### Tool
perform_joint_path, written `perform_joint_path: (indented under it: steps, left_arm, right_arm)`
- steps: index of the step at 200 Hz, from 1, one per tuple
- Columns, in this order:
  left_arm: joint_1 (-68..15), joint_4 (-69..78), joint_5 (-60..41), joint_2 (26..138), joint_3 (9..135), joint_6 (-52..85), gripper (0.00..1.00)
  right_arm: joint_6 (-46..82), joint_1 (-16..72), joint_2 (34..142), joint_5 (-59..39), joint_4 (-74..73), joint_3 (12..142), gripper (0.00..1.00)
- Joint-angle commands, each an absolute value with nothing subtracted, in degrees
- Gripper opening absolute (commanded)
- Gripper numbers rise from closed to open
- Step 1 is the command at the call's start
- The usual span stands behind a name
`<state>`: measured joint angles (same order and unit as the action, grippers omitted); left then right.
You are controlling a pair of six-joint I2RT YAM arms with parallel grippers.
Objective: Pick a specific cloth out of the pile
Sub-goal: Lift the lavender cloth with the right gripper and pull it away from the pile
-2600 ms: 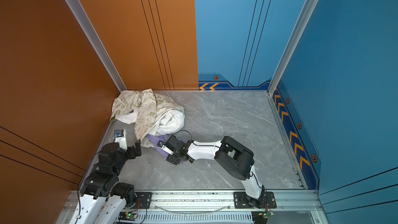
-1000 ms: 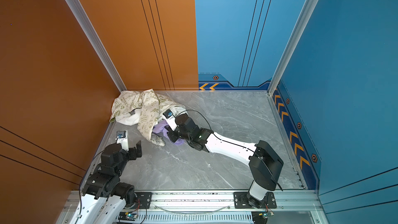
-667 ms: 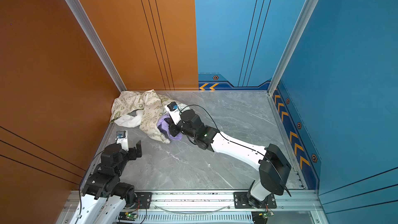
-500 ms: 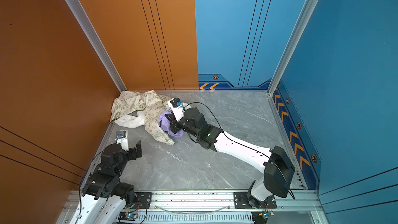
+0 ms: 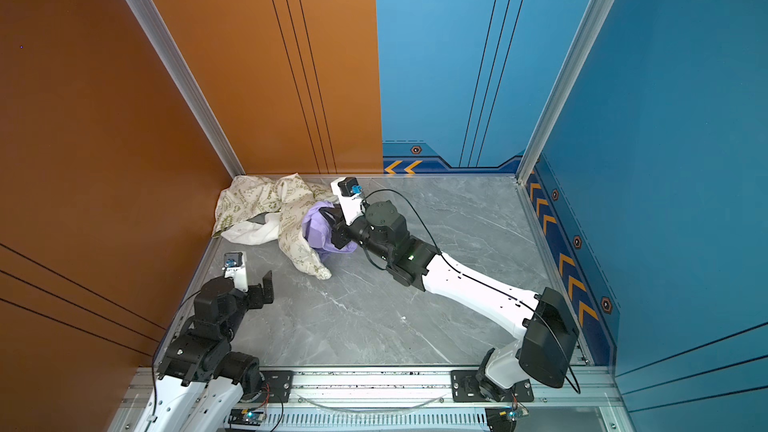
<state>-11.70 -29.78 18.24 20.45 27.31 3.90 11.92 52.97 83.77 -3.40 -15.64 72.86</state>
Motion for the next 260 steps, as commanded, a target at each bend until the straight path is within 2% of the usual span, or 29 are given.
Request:
perform_joint_path:
  steps: [1,72,144,213,260]
  left_arm:
    - [-12.19,-28.75,19.26,19.86,26.62,3.43,0.98]
    - [-12.3,-28.74,19.29,19.68,26.46,3.43,0.98]
    - [-12.46,-28.74,19.22,19.51,26.51,3.43,0.98]
    - [-12.69,-28.8,19.28,19.42,26.52,3.45,0.98]
    - [-12.81,-28.74,19.3,19.51,26.33,3.4,0.98]
  right_arm:
    - [12.09,52.3,78.65,-3.69,-22.29,77.49,0.0]
    - [7.63,51.76,73.35,-0.67,-21.72,79.4,0.0]
    - [3.28,48.32,67.63,6.62,-18.6,76.64,0.0]
    - [2.93,40.61,63.37,12.85,-12.83,74.41,0.0]
    - [8.01,29.29,64.53,13.82,-7.84,75.81,0.0]
